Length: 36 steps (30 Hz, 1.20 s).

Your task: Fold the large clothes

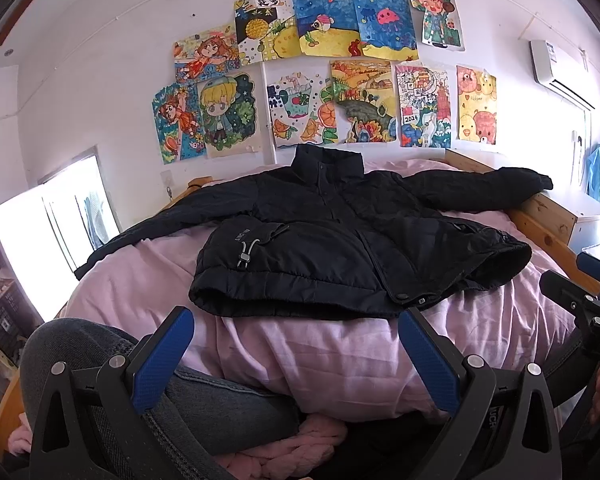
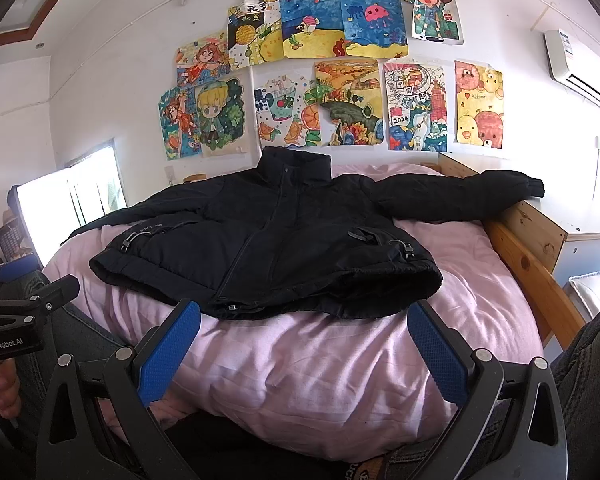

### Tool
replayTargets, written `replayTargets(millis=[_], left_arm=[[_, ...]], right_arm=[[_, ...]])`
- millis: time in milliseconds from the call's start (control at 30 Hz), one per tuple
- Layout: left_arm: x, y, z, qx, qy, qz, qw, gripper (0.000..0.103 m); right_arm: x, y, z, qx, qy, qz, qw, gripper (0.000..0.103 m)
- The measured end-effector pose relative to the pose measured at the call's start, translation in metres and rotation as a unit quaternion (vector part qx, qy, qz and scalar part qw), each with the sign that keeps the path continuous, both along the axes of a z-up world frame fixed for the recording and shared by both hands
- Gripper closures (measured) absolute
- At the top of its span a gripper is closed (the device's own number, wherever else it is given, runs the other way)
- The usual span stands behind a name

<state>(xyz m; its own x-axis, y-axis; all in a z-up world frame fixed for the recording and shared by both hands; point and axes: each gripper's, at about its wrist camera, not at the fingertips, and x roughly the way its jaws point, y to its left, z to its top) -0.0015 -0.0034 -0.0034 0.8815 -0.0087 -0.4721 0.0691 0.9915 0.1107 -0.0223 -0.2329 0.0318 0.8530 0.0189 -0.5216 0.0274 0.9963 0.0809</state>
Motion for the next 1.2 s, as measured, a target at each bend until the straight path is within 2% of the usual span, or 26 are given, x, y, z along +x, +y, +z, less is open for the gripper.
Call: replayTargets(millis=[1200], left_arm=[[-0.0003,0.0000,0.0011,0.000,0.000,0.001,1.0000,0.000]], right_arm=[[0.0015,-0.0028,0.0002,0.005,-0.001,-0.004,1.000,0.001]])
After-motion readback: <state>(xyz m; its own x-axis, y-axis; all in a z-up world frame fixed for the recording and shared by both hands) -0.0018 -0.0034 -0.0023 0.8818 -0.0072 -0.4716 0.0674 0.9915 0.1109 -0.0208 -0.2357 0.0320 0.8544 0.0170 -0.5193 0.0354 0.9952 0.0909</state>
